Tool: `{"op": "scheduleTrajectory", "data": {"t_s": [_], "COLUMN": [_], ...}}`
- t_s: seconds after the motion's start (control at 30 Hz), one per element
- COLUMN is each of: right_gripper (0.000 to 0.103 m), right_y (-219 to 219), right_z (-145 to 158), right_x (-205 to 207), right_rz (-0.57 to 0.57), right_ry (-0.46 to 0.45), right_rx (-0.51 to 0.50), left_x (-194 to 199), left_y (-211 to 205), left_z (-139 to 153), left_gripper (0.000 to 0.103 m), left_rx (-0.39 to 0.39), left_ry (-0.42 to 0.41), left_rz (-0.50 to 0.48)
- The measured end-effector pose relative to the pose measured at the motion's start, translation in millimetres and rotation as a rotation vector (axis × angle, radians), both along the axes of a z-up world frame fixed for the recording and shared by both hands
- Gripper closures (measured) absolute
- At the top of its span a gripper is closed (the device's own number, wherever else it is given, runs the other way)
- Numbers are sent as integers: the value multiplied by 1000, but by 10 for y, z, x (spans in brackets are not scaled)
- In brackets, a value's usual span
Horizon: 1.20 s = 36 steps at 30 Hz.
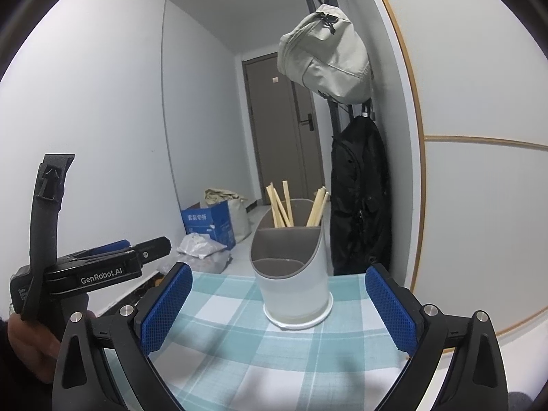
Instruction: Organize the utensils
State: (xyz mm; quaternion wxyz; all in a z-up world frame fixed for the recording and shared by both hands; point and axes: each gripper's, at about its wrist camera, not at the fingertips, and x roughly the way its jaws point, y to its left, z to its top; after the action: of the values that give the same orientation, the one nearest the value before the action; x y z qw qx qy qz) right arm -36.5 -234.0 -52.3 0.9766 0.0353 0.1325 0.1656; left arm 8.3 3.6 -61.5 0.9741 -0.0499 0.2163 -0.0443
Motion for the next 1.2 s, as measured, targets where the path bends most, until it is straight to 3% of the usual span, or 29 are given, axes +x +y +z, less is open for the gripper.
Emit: {"op": "scheduleTrajectory", "data": {"t_s": [1.2], "right_gripper": [0], "right_y": [28], "right_z": [-3], "right_x": [-11], "right_rz": [-3], "right_ry": [-4], "right_rx": [-8], "left_x": [27], "left_y": [-11], "left_z": [-30], "left_gripper": [17], "left_rx": [-1], "left_ry": [17], "left_rz": [-2]}}
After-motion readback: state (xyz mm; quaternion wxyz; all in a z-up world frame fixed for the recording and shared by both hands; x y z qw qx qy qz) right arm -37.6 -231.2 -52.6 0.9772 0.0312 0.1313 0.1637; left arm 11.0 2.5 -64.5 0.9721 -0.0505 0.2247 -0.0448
